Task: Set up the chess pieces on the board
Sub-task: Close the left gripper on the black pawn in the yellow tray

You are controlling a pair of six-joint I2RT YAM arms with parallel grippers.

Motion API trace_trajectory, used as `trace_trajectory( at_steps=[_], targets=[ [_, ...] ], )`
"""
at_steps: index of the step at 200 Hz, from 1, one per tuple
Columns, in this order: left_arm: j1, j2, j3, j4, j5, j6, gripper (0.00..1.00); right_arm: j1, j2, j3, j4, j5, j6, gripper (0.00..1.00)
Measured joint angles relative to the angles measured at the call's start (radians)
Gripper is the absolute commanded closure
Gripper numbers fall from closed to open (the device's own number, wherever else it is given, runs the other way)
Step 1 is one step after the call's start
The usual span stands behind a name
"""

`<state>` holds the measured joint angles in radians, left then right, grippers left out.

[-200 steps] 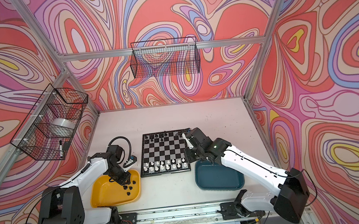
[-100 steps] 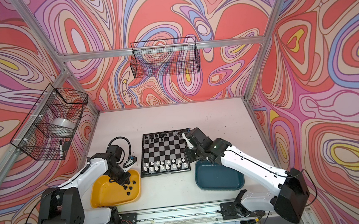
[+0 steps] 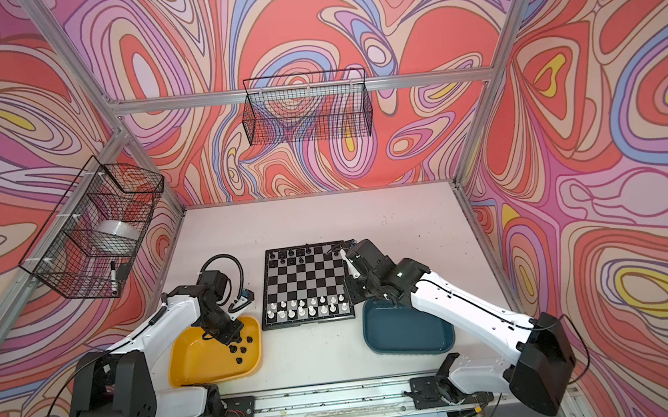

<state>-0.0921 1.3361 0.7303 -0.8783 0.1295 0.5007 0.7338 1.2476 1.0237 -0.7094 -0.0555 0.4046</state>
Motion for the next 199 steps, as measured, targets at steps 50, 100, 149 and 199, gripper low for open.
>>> trace_trajectory(
  at_steps=[50,100,149,199],
  targets=[
    [0.0,-0.003,0.0,0.0,-0.002,0.005,0.93,0.0,0.0,-0.008,-0.001,0.007,0.0,0.83],
    [0.0,-0.027,0.0,-0.005,-0.021,0.016,0.95,0.0,0.0,-0.008,0.0,0.008,0.0,0.83],
    [0.0,-0.036,0.011,-0.04,-0.034,0.035,0.93,0.0,0.0,-0.009,0.0,0.008,0.0,0.83],
    [0.0,-0.048,0.076,-0.103,-0.042,0.07,0.93,0.0,0.0,-0.009,-0.001,0.008,0.0,0.83]
  ],
)
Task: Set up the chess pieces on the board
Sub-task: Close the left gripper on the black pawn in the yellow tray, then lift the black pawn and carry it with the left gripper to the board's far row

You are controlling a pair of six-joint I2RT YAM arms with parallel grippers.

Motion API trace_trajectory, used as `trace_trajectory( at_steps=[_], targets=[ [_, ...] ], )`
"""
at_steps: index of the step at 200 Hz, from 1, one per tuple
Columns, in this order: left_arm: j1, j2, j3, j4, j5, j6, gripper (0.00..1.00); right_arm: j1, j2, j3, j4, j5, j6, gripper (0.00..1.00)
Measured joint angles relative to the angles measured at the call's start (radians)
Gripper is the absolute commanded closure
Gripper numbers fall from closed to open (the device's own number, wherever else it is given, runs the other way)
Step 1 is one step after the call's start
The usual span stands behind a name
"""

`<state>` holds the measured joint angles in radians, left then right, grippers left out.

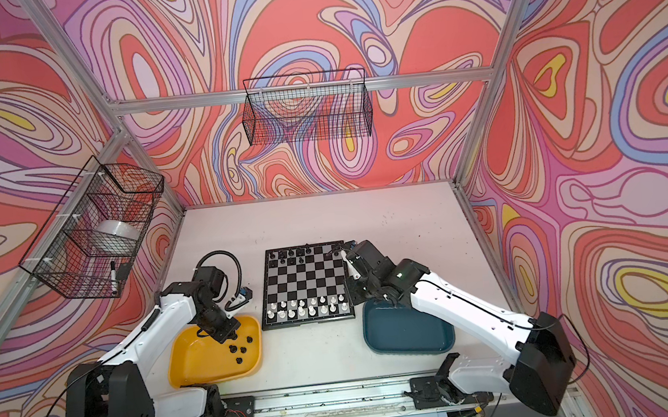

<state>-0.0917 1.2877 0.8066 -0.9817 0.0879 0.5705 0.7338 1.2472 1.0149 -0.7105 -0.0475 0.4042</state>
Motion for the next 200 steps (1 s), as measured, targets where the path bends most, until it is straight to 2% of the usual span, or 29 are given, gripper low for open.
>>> trace_trajectory(
  at_steps=[123,200],
  targets=[
    [0.0,-0.007,0.171,-0.149,-0.011,0.047,0.92,0.0,-0.002,0.0,0.0,0.002,-0.001,0.83],
    [0.0,0.049,0.418,-0.256,0.01,0.043,0.92,0.0,0.008,0.0,0.001,0.001,-0.007,0.84]
  ],
)
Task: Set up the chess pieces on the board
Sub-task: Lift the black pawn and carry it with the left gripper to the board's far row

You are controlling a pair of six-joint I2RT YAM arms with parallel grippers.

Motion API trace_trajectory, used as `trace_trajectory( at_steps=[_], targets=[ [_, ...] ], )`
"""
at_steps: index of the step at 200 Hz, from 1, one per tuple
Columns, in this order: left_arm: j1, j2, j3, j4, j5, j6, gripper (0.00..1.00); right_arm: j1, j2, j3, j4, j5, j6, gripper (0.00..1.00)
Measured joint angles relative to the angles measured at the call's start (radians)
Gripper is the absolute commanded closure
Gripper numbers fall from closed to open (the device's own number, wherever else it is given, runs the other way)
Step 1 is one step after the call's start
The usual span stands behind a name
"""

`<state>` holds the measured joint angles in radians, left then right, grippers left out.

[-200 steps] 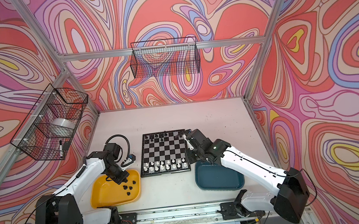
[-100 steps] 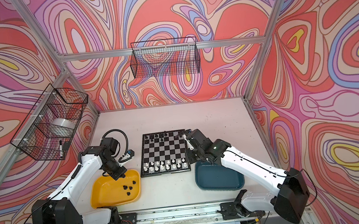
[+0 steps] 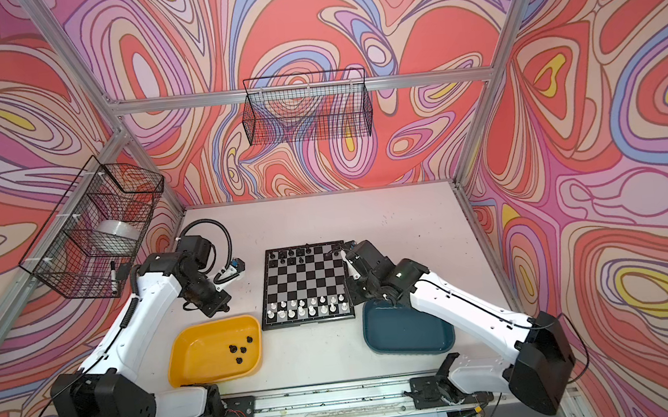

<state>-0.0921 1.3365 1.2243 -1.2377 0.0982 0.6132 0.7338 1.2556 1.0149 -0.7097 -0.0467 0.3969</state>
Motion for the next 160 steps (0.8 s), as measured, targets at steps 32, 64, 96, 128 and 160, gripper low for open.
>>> trace_trajectory(
  at_steps=[32,64,96,128,160],
  targets=[
    [-0.01,0.07,0.135,-0.027,0.021,-0.008,0.92,0.0,0.013,0.005,-0.004,-0.006,-0.004,0.84],
    [-0.053,0.171,0.271,-0.039,0.04,-0.023,0.92,0.003,0.027,0.024,-0.01,-0.007,-0.008,0.84],
    [-0.122,0.288,0.418,-0.042,0.048,-0.04,0.92,0.006,0.031,0.029,-0.019,0.003,-0.004,0.84],
    [-0.201,0.423,0.564,-0.033,0.06,-0.06,0.92,0.006,0.031,0.029,-0.024,0.039,0.018,0.84],
    [-0.268,0.557,0.663,-0.009,0.063,-0.07,0.92,0.006,0.021,0.029,-0.026,0.104,0.059,0.84]
  ],
)
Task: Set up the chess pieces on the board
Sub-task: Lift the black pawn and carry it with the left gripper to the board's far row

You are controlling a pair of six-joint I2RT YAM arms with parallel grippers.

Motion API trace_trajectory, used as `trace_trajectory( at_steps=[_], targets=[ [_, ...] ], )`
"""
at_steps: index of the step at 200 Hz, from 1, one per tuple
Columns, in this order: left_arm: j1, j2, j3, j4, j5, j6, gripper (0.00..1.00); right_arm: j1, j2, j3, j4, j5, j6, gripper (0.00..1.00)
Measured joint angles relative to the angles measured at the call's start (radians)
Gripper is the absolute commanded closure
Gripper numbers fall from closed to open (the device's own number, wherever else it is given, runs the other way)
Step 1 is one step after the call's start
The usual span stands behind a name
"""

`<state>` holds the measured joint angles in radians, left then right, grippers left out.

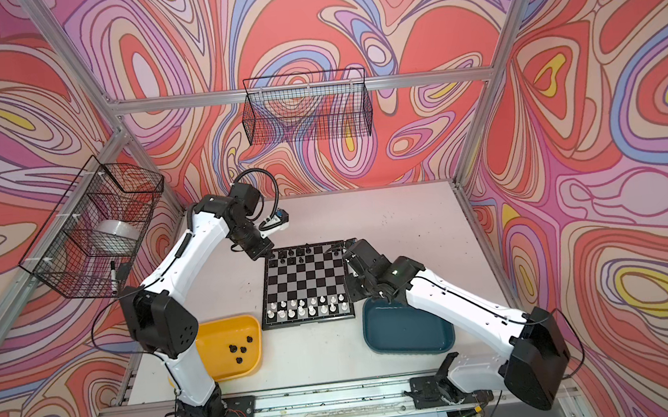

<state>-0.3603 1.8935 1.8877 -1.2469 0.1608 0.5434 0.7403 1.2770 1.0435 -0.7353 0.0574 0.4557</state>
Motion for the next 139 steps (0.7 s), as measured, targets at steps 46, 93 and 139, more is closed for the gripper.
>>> trace_trajectory(
  at_steps=[46,93,139],
  targets=[
    [-0.064,0.208,0.199,0.02,0.015,-0.018,0.92,0.0,-0.038,0.0,-0.028,0.048,0.052,0.84],
    [-0.115,0.335,0.357,0.037,0.027,-0.024,0.92,0.0,-0.076,-0.007,-0.047,0.054,0.096,0.84],
    [-0.158,0.4,0.425,0.061,0.031,-0.024,0.92,0.0,-0.095,-0.019,-0.064,0.058,0.124,0.84]
  ],
)
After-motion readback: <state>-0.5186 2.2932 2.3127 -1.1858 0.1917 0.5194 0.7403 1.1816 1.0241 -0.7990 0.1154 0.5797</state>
